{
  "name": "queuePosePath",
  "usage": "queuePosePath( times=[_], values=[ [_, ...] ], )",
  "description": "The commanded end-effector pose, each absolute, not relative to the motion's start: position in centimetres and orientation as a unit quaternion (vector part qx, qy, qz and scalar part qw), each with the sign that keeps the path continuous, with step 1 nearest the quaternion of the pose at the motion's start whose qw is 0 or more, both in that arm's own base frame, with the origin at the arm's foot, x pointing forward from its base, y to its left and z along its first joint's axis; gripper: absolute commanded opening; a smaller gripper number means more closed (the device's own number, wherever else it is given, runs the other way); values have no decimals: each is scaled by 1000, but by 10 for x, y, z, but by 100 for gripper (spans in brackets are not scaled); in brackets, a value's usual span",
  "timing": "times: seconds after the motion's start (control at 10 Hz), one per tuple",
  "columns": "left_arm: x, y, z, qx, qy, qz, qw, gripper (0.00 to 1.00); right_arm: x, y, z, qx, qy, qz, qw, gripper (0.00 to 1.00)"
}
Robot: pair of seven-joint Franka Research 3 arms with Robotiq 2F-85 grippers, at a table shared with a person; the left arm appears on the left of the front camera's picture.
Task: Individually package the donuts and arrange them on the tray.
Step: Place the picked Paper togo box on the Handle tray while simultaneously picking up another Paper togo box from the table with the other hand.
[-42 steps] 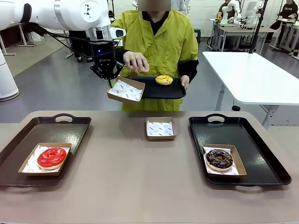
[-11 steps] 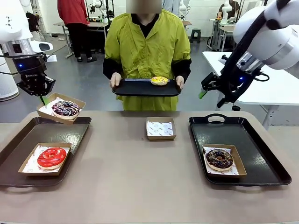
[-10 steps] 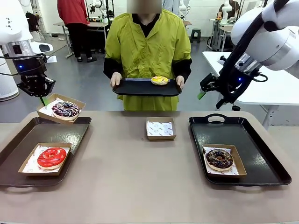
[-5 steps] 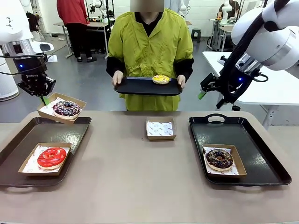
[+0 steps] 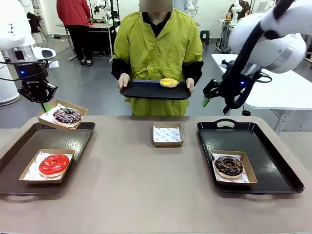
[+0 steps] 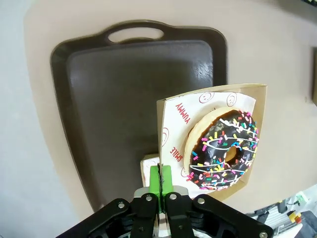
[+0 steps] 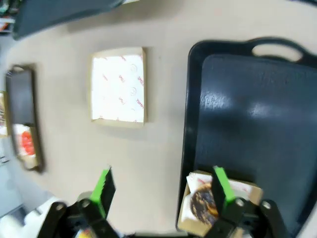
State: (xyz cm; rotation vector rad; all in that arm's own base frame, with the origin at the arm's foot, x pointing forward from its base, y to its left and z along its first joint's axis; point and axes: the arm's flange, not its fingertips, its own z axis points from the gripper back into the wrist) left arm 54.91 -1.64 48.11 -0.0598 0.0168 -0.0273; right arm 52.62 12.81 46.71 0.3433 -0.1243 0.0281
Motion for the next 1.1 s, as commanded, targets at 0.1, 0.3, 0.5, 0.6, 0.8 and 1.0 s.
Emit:
queuePosePath(
  times=[0.1, 0.3, 0.5, 0.6, 0.8, 1.0],
  values=[
    [554, 14, 461, -8, -15, 13, 1000, 1, 565, 195, 458, 83, -40, 10, 996, 100],
    [560, 29, 445, -11, -8, 25, 1000, 1, 583, 230, 435, 48, -18, 12, 999, 100],
    [563, 40, 427, -24, -1, 31, 999, 1, 594, 255, 402, 12, -14, 11, 1000, 100],
    [565, 43, 421, -24, 1, 30, 999, 1, 598, 261, 389, 7, -19, 14, 1000, 100],
    [568, 51, 410, -27, 5, 39, 999, 1, 600, 271, 367, 10, -25, 21, 999, 100],
    [570, 55, 401, -35, 10, 42, 998, 1, 599, 273, 347, 6, -29, 27, 999, 100]
  ],
)
